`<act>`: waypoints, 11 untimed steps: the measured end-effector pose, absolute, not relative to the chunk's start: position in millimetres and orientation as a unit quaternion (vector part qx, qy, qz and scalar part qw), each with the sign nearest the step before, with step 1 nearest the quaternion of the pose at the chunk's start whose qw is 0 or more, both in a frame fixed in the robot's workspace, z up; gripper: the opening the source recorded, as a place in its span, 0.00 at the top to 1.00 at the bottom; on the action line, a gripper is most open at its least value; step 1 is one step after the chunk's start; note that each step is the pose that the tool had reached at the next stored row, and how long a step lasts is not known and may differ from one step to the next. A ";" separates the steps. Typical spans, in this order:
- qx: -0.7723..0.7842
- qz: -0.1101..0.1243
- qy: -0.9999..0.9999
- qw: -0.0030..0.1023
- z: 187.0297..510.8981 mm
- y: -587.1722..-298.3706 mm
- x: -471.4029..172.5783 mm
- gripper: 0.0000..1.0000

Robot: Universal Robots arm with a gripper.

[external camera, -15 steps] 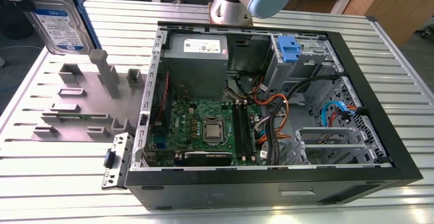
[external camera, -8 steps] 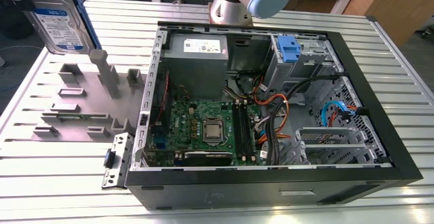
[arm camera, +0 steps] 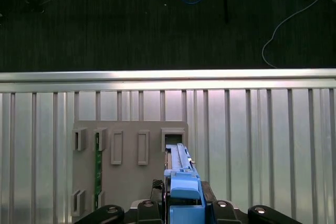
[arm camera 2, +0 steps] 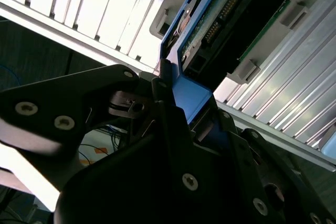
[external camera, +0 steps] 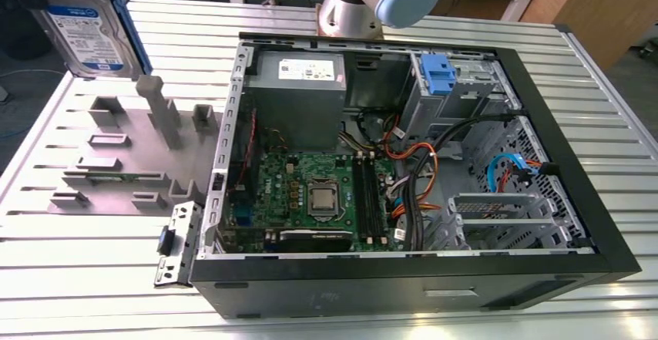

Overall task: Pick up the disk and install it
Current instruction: 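Pick up the disk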

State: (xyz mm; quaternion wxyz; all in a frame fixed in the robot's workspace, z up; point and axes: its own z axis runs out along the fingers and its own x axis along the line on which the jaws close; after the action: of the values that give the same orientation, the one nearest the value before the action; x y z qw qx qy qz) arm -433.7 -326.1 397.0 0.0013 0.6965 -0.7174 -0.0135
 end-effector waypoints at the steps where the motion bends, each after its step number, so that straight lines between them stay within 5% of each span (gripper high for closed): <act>1: 0.696 -0.014 -0.717 0.001 397.4 -326.1 -433.7 0.64; 11: 0.696 -0.014 -0.717 0.001 407.8 -326.1 -433.7 0.64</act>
State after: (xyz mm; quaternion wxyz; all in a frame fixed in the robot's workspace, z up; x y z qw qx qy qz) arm -433.7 -326.1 407.8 0.0012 0.6965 -0.7175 -0.0135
